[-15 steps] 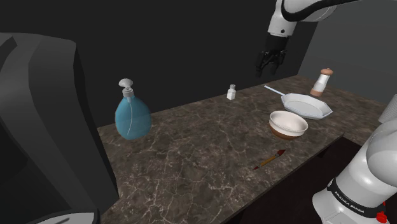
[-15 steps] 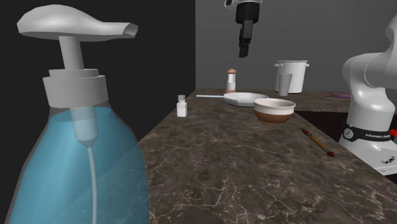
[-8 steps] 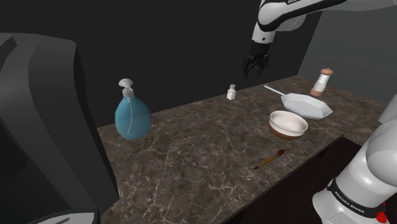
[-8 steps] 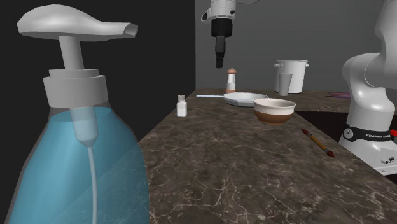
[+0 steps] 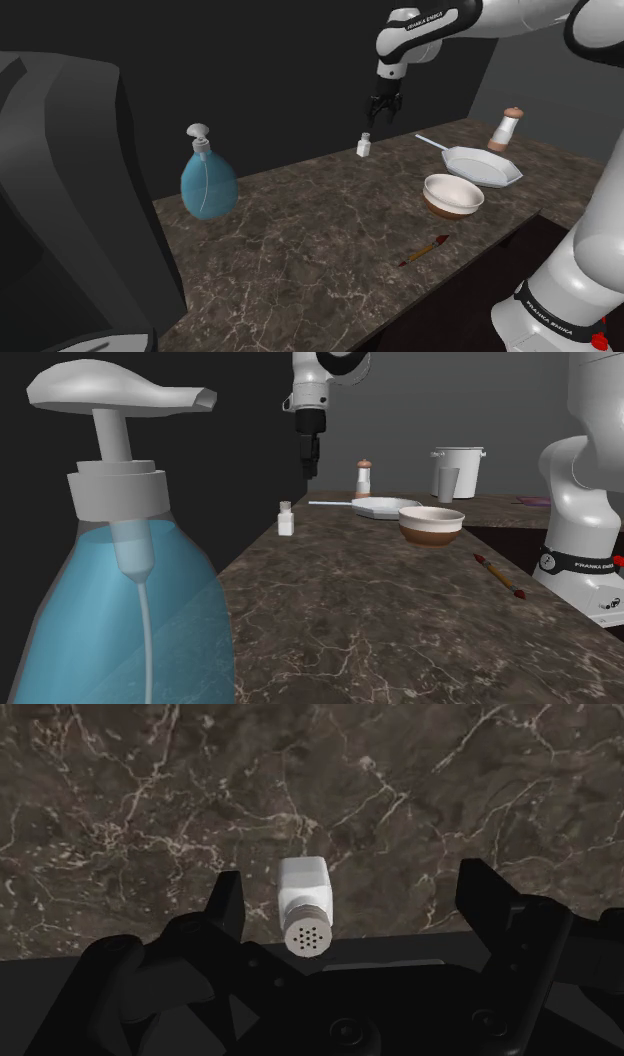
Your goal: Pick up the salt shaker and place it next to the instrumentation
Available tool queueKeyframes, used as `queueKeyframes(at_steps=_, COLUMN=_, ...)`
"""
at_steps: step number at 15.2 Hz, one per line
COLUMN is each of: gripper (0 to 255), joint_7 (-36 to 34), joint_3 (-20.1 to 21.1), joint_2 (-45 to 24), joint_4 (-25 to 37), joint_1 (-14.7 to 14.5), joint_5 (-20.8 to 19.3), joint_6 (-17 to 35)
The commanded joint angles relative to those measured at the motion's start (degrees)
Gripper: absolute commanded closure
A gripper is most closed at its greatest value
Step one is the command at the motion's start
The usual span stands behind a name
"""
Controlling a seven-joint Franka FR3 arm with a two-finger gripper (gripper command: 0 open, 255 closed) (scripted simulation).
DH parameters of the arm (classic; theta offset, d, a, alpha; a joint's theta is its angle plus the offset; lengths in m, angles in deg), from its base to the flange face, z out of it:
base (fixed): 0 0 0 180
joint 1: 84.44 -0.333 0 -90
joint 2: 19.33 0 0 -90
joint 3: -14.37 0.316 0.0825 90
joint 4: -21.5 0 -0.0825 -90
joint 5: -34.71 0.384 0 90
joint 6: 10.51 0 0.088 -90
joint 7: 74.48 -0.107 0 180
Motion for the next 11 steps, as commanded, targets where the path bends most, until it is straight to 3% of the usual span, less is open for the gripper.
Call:
queueKeyframes(at_steps=1, gripper=0, joint_7=0.9, joint_3=0.0, joint_2=-5.0, joint_4=5.1, joint_1=0.6, joint_5=0.9, joint_6=-0.3)
queueKeyframes(at_steps=5, gripper=0, joint_7=2.3, joint_3=0.2, joint_2=-14.9, joint_4=16.3, joint_1=2.3, joint_5=2.4, joint_6=-2.3)
queueKeyframes(at_steps=11, gripper=0, joint_7=2.5, joint_3=0.4, joint_2=-16.1, joint_4=13.4, joint_1=2.3, joint_5=2.7, joint_6=1.7)
